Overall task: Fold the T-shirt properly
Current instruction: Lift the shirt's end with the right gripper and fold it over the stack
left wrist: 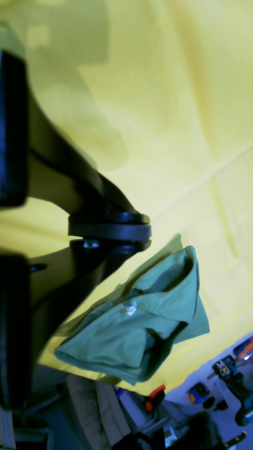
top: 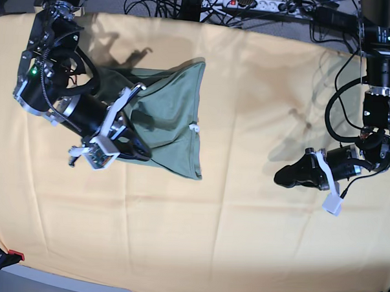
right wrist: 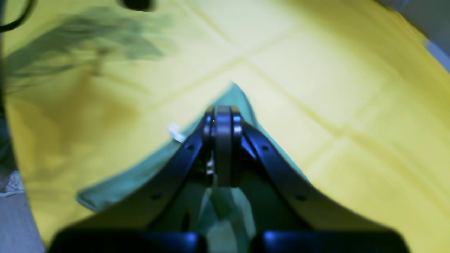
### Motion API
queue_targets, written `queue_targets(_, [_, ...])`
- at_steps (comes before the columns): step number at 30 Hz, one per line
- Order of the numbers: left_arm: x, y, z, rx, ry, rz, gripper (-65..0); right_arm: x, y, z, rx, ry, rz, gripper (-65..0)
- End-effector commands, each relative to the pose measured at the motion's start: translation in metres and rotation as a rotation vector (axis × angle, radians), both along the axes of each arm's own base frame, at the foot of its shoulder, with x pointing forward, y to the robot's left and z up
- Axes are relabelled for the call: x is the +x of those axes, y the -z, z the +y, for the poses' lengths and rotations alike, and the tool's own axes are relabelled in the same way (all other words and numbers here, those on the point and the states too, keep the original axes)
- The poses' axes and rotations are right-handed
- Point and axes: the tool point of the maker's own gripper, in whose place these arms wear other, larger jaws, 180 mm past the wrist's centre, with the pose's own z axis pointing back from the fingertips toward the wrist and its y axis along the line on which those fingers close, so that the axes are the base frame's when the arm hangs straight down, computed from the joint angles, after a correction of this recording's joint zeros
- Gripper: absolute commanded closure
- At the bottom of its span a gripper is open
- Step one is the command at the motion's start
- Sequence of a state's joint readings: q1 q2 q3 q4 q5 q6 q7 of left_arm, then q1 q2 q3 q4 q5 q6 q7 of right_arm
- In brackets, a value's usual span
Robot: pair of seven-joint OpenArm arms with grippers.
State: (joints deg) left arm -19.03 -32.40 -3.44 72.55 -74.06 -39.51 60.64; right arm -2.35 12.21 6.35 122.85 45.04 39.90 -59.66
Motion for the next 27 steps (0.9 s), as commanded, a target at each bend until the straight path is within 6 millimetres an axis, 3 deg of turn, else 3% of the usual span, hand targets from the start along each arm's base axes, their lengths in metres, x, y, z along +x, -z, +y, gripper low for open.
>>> queue_targets(1, [0.008,-0.021,0.004,-0.016,-0.005,-0.062,0.0,-0.002,-0.005,-0.003,0.005,-0.005,-0.016,0.0])
queue_targets(6, [0.008,-0.021,0.004,-0.015,-0.005,-0.062,0.0,-0.026,0.029,-0.015,-0.061,-0.007,0.099,0.0])
queue_targets(13, [0.008,-0.021,0.004,-0.016,-0.005,-0.062,0.0,-0.051,0.053,-0.016,-0.065,-0.01,0.192,0.0])
queue_targets(27, [0.008,-0.021,0.004,-0.016,-0.005,-0.061,0.0,-0.061,0.067,-0.024,-0.147,0.008,0.231,0.0])
